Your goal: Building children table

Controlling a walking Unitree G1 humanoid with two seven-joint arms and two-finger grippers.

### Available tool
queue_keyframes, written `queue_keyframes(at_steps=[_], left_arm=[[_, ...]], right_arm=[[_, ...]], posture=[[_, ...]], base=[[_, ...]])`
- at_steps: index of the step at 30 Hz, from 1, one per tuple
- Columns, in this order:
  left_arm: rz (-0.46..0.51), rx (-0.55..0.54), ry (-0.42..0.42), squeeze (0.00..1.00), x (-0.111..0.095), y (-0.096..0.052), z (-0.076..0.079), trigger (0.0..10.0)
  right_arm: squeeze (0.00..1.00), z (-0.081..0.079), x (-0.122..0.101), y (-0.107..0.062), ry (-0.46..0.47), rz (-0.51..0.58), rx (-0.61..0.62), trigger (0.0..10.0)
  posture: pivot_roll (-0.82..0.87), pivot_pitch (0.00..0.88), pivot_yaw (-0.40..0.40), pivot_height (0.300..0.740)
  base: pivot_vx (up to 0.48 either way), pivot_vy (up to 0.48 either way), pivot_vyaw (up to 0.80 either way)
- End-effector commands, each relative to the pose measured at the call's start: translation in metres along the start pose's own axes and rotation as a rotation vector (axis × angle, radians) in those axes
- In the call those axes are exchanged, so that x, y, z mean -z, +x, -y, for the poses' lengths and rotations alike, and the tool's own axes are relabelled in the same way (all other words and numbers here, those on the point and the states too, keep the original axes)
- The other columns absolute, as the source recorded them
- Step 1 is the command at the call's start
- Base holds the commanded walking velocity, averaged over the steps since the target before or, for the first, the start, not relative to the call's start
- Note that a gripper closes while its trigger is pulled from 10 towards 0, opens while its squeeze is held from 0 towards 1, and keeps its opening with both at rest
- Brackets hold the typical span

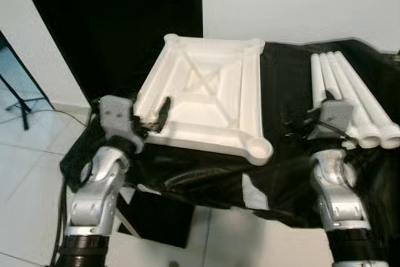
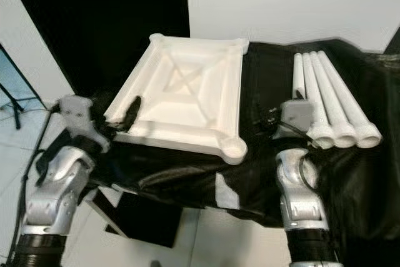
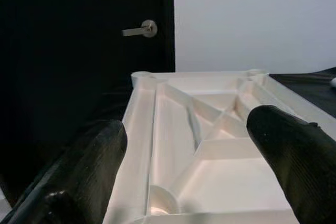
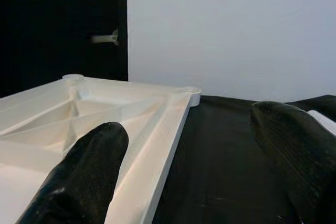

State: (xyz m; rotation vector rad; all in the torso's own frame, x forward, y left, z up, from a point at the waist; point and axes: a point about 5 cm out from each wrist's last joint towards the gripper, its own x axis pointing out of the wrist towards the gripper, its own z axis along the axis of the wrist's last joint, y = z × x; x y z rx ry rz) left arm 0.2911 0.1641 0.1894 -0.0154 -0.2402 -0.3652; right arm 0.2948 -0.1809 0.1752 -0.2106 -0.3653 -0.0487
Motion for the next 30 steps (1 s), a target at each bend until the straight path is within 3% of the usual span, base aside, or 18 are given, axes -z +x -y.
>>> queue_keyframes(at_steps=[1, 22, 30], left_arm=[[0.005, 0.019, 0.007, 0.0, 0.0, 0.001, 0.004, 10.0], [0.003, 0.103, -0.004, 0.0, 0.003, 0.003, 0.014, 10.0], [-0.01, 0.12, 0.005, 0.0, 0.006, 0.002, 0.018, 10.0]], right_arm=[[0.0, 0.007, 0.003, -0.002, -0.007, -0.015, 0.02, 10.0], [0.0, 0.009, 0.006, -0.002, -0.011, -0.028, 0.029, 10.0], [0.0, 0.008, 0.007, -0.003, -0.009, -0.047, 0.034, 10.0]], posture=[[0.02, 0.0, 0.034, 0.74], [0.01, 0.0, 0.029, 0.74], [0.01, 0.0, 0.029, 0.74]], base=[[0.0, 0.0, 0.0], [0.0, 0.0, 0.0], [0.0, 0.0, -0.78]])
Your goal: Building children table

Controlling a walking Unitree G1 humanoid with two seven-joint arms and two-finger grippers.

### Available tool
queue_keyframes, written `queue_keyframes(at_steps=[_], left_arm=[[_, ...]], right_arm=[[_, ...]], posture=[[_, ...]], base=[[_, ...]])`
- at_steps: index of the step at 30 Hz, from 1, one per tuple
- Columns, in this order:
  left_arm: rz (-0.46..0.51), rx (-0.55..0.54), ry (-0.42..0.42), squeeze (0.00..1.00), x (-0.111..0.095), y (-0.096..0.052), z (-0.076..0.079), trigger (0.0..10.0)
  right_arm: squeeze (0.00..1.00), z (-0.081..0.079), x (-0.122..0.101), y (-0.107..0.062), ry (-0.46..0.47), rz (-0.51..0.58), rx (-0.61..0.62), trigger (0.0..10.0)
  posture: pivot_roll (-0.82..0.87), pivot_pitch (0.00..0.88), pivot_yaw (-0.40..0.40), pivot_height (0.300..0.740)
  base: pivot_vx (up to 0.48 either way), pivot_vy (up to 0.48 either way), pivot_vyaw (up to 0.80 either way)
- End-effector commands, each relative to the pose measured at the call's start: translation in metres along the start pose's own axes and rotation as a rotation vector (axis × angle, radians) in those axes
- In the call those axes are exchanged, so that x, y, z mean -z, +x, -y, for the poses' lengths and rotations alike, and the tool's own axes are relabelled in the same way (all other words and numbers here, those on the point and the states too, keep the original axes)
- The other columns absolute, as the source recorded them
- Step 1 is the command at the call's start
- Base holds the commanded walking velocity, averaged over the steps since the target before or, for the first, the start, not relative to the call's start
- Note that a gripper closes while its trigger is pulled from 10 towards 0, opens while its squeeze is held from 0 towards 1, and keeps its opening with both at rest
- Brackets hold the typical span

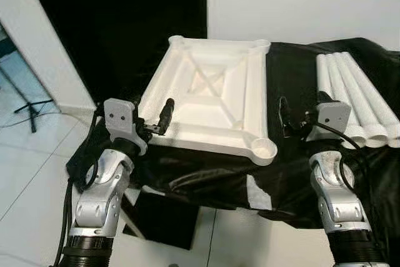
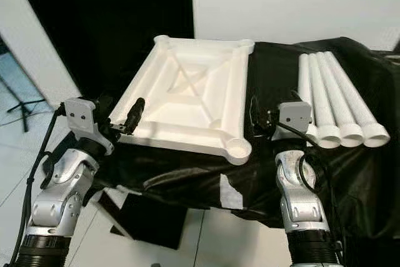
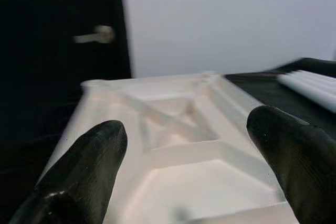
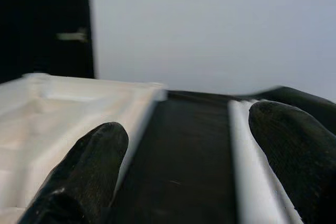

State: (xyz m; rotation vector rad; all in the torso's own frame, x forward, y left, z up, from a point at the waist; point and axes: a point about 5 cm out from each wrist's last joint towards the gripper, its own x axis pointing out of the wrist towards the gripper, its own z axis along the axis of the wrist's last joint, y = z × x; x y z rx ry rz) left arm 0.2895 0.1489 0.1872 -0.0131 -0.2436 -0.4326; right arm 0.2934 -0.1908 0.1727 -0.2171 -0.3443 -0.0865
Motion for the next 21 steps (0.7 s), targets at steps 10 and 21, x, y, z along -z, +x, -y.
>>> queue_keyframes(at_steps=[10, 21], left_arm=[[-0.029, 0.045, 0.031, 0.0, 0.0052, -0.0021, 0.002, 10.0], [-0.045, 0.109, 0.05, 0.0, 0.0071, -0.001, 0.0094, 10.0]], right_arm=[[0.0, -0.0014, 0.0036, -0.0016, 0.002, -0.021, -0.003, 10.0], [0.0, -0.0008, 0.003, 0.0005, 0.012, -0.022, 0.005, 10.0]], posture=[[0.01, 0.0, 0.029, 0.74], [0.01, 0.0, 0.026, 0.74]], base=[[0.0, 0.0, -0.52], [0.0, 0.0, 0.0]])
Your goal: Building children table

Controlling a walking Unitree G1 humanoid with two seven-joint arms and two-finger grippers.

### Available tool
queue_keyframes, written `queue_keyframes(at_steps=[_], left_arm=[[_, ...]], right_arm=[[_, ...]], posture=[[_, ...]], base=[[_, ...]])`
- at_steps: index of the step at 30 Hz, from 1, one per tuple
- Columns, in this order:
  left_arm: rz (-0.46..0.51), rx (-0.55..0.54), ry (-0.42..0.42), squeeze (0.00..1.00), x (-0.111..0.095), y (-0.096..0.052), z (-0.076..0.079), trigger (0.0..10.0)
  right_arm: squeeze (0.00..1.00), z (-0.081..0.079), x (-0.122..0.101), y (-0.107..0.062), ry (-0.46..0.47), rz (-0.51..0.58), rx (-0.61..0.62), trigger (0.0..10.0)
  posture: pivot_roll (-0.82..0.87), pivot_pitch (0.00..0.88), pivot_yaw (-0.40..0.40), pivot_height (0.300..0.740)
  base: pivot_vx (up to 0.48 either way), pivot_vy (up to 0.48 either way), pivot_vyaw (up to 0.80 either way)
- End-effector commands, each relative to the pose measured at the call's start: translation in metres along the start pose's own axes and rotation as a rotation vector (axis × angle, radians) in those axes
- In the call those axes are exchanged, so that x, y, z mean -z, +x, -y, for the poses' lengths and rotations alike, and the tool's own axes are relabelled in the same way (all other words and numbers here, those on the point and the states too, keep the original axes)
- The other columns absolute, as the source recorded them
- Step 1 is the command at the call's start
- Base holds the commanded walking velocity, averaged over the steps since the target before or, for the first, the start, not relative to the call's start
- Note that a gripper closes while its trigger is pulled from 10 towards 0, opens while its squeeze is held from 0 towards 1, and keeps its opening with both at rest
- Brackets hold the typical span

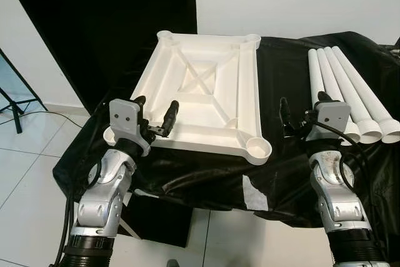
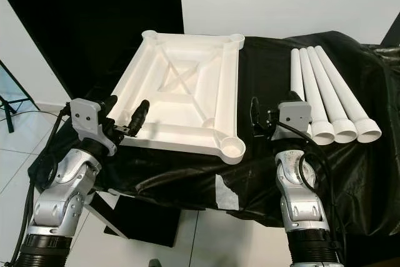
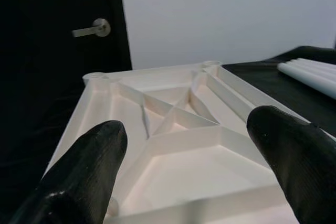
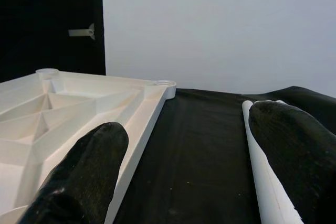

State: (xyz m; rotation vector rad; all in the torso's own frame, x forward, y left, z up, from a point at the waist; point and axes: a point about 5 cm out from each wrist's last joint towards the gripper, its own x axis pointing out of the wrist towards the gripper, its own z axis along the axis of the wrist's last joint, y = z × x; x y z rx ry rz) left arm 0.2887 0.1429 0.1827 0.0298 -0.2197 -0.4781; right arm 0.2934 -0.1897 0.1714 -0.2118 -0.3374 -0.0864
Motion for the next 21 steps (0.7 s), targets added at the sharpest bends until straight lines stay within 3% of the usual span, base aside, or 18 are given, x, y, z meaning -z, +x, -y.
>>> queue_keyframes(at_steps=[1, 8, 21], left_arm=[[-0.016, 0.079, 0.032, 0.0, 0.003, -0.002, 0.006, 10.0], [-0.032, 0.153, 0.057, 0.0, 0.004, -0.001, 0.014, 10.0], [-0.043, 0.194, 0.052, 0.0, 0.007, -0.002, 0.022, 10.0]], right_arm=[[0.0, 0.001, 0.003, 0.001, 0.012, -0.019, 0.009, 10.0], [0.0, 0.002, 0.008, 0.003, 0.037, -0.066, 0.054, 10.0], [0.0, 0.006, 0.009, 0.0, 0.022, -0.066, 0.052, 10.0]], posture=[[0.01, 0.0, 0.026, 0.74], [0.02, 0.0, 0.025, 0.74], [0.01, 0.0, 0.027, 0.74]], base=[[0.0, 0.0, 0.0], [0.0, 0.0, 0.0], [0.0, 0.0, 0.0]])
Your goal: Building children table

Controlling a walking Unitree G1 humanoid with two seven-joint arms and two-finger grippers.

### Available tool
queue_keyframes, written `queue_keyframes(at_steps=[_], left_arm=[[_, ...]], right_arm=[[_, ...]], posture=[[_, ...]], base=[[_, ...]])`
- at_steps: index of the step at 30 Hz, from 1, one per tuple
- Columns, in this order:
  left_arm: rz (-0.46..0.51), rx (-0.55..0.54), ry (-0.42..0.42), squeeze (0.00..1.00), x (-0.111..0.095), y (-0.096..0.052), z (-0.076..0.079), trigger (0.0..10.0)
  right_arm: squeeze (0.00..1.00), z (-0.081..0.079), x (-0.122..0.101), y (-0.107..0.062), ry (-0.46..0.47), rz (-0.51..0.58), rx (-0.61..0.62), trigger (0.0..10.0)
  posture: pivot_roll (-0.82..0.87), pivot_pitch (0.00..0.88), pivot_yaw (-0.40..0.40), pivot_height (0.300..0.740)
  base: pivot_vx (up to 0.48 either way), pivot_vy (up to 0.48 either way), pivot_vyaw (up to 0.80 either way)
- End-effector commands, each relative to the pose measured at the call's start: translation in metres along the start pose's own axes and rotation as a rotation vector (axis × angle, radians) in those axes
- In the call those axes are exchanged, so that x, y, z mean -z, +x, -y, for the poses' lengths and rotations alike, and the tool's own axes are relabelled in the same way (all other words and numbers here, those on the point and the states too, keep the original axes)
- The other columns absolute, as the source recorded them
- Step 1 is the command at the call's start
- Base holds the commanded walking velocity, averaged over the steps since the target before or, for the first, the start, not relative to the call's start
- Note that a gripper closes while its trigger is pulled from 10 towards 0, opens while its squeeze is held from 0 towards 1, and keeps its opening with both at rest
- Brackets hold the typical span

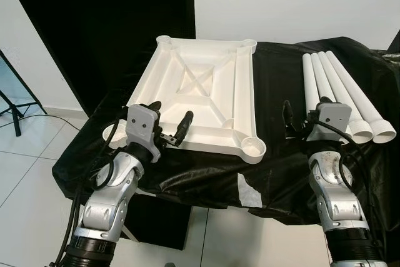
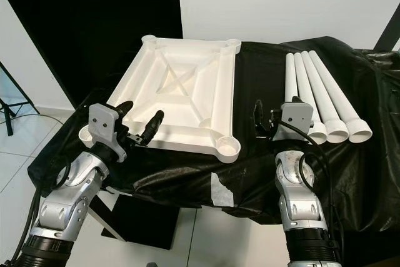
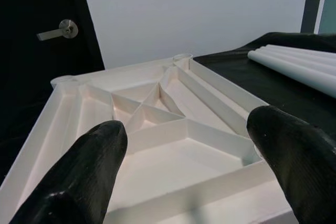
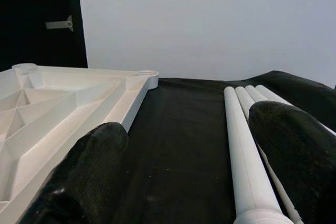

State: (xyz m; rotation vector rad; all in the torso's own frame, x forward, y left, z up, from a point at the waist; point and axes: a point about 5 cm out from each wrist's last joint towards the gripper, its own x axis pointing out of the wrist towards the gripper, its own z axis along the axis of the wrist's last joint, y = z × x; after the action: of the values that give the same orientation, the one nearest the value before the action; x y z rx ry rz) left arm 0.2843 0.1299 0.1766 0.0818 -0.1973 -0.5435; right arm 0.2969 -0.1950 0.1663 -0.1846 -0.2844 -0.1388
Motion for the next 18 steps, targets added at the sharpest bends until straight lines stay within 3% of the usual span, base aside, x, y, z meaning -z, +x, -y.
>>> queue_keyframes(at_steps=[1, 18], left_arm=[[-0.01, 0.124, 0.016, 0.0, 0.001, -0.002, 0.008, 10.0], [-0.118, 0.25, 0.111, 0.0, 0.017, -0.001, 0.025, 10.0]], right_arm=[[0.0, 0.002, 0.002, -0.002, 0.006, -0.007, 0.002, 10.0], [0.0, 0.004, 0.009, -0.005, 0.034, -0.063, 0.025, 10.0]], posture=[[0.01, 0.0, 0.027, 0.74], [-0.01, 0.0, 0.032, 0.74]], base=[[0.0, 0.0, 0.0], [0.0, 0.0, 0.0]])
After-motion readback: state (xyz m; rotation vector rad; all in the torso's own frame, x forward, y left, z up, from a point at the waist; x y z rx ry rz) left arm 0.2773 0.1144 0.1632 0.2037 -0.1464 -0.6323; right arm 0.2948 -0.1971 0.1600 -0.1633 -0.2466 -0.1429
